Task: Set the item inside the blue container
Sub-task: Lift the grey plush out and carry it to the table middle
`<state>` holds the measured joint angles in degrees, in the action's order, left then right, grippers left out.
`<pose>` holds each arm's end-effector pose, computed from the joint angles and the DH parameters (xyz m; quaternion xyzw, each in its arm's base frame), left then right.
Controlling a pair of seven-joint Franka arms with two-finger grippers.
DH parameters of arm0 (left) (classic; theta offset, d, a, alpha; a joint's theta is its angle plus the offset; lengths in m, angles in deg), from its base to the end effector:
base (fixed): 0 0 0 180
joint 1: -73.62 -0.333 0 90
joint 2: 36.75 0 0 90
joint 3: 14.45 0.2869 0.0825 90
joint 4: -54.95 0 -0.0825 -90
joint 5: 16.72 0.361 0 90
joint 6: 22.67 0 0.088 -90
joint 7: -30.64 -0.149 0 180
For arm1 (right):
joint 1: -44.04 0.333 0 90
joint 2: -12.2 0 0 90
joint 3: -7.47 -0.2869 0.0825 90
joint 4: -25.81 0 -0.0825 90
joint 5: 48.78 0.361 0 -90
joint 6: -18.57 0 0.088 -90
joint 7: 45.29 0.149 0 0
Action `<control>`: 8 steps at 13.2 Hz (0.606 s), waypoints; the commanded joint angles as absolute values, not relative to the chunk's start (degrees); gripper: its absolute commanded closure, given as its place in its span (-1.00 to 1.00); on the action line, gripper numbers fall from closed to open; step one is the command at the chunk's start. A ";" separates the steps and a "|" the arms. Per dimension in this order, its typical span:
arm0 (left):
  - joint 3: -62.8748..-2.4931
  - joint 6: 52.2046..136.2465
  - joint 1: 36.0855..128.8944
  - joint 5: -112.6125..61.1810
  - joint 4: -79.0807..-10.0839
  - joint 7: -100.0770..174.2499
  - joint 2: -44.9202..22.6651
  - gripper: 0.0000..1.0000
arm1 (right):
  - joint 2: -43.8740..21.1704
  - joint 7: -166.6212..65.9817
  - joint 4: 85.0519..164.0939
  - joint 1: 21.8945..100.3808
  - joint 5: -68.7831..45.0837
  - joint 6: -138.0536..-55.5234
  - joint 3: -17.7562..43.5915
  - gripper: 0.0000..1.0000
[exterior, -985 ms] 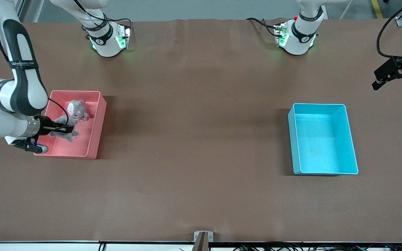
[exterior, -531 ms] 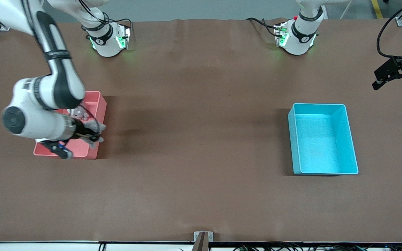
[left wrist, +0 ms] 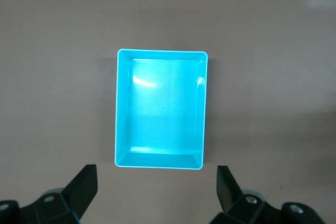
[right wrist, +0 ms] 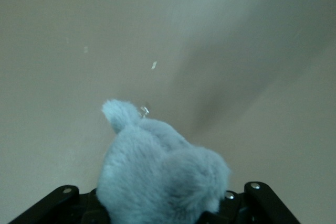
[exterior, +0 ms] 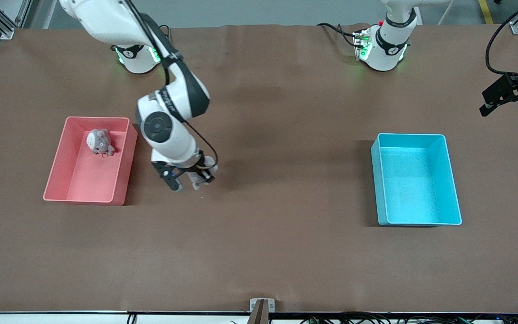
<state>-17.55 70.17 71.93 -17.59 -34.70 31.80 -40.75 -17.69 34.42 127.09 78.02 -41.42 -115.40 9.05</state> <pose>0.5217 -0.0160 0.5977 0.9980 -0.0023 0.0625 0.0071 0.5334 0.3464 0.2209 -0.8975 0.4384 0.0198 0.0431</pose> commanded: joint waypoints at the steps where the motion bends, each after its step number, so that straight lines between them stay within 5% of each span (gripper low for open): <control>1: -17.70 69.17 71.68 -18.31 -33.99 31.08 -40.97 -1.00 | -25.75 43.54 119.09 82.70 -44.29 -116.08 10.28 0.99; 8: -18.23 68.91 71.24 -18.39 -33.37 31.43 -40.35 -1.00 | -30.68 51.22 118.36 85.44 -52.30 -118.19 10.19 0.89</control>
